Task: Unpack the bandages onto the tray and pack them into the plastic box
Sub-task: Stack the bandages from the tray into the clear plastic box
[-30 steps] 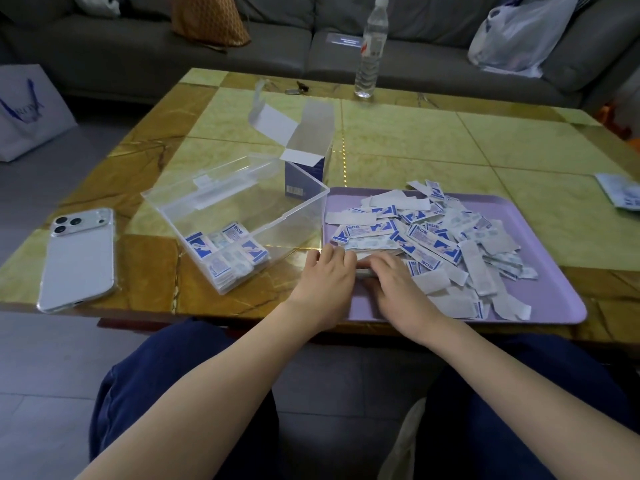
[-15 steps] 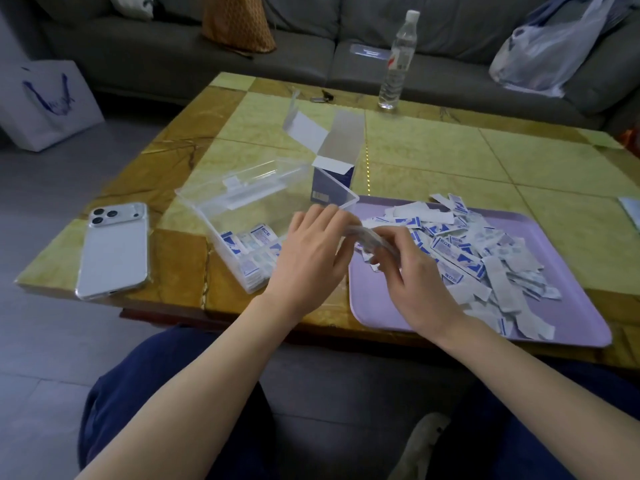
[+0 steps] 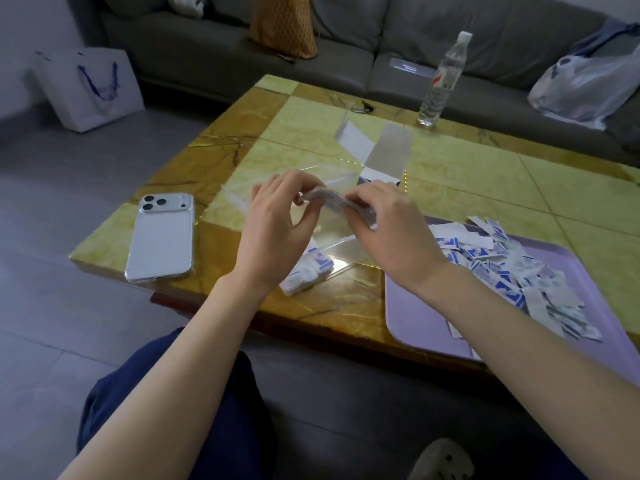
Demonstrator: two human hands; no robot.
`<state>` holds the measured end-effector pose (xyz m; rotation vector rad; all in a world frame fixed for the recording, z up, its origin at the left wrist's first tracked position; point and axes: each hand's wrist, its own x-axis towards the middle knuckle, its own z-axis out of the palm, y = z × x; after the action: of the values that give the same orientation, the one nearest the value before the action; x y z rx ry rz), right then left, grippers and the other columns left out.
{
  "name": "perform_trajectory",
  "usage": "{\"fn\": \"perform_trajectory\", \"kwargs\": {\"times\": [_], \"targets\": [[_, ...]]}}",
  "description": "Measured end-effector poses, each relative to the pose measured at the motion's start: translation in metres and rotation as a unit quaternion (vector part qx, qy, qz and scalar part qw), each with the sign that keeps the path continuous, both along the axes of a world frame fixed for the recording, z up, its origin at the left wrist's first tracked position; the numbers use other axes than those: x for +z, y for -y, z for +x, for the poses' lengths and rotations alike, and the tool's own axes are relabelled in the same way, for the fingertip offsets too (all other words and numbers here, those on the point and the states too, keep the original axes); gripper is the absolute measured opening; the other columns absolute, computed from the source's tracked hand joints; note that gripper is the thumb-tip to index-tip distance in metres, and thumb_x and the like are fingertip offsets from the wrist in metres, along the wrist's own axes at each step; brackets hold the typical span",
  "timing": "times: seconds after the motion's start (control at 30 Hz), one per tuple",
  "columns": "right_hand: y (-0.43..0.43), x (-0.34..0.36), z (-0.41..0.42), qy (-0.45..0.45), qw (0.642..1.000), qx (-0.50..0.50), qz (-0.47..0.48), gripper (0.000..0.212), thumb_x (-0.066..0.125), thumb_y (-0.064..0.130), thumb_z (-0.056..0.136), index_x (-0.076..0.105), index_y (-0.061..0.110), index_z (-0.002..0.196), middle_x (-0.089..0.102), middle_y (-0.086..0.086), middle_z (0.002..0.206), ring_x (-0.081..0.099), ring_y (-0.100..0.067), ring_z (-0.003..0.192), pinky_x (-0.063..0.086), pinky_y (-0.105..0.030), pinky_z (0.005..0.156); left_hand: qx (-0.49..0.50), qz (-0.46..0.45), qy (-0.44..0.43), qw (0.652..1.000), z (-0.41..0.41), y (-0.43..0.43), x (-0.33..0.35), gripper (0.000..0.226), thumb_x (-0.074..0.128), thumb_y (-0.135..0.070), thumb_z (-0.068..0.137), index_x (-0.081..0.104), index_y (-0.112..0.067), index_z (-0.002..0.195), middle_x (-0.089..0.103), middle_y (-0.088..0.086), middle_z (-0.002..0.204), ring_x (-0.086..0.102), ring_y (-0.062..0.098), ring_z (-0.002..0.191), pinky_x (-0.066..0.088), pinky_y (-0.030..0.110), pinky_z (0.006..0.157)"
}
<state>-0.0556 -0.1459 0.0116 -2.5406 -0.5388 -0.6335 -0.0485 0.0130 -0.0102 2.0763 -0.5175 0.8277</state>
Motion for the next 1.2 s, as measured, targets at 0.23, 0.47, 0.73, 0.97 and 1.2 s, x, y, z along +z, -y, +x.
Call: {"fn": "perform_trajectory", "kwargs": {"times": [0.23,0.47,0.73,0.97,1.2], "targets": [[-0.025,0.003,0.014,-0.067,0.996,0.051,0.019,0.008,0.059,0.013,0.089,0.066,0.011,0.093,0.064,0.001,0.086,0.056,-0.015,0.079,0.045,-0.030,0.072,0.034,-0.003,-0.044,0.998,0.002,-0.025,-0.004,0.007,0.062,-0.012,0.084,0.059,-0.016,0.089,0.057,-0.013,0.084,0.043,0.003,0.081,0.026,0.015,0.080],[-0.038,0.010,0.039,-0.222,0.974,-0.043,0.021,0.026,0.056,0.025,0.088,0.067,0.002,0.080,0.065,-0.013,0.075,0.054,-0.022,0.068,0.044,-0.031,0.066,0.118,0.092,-0.233,0.961,0.002,-0.046,-0.022,0.038,0.051,-0.027,0.093,0.046,-0.019,0.130,0.045,-0.001,0.129,0.033,0.021,0.120,0.026,0.035,0.101],[-0.053,-0.001,0.068,-0.453,0.886,-0.098,-0.033,0.010,0.058,0.004,0.082,0.066,-0.002,0.084,0.062,-0.015,0.072,0.063,-0.024,0.064,0.057,-0.026,0.066,0.103,0.124,-0.266,0.950,-0.005,-0.049,-0.025,0.044,0.043,-0.037,0.096,0.041,-0.019,0.136,0.037,-0.004,0.139,0.028,0.018,0.126,0.023,0.032,0.102],[-0.066,-0.011,0.072,-0.502,0.854,-0.104,-0.092,0.021,0.063,0.006,0.080,0.068,-0.007,0.096,0.068,-0.017,0.085,0.068,-0.031,0.091,0.054,-0.042,0.088,0.095,0.116,-0.263,0.953,-0.006,-0.050,-0.026,0.044,0.043,-0.038,0.096,0.041,-0.019,0.136,0.036,-0.005,0.139,0.028,0.016,0.126,0.022,0.029,0.100],[-0.076,-0.018,0.069,-0.512,0.846,-0.097,-0.113,0.011,0.065,0.009,0.083,0.061,0.003,0.076,0.060,-0.010,0.074,0.063,-0.026,0.084,0.051,-0.038,0.089,0.094,0.114,-0.269,0.952,-0.006,-0.048,-0.026,0.044,0.043,-0.038,0.096,0.040,-0.019,0.136,0.035,-0.005,0.140,0.027,0.016,0.127,0.022,0.028,0.099]]}}
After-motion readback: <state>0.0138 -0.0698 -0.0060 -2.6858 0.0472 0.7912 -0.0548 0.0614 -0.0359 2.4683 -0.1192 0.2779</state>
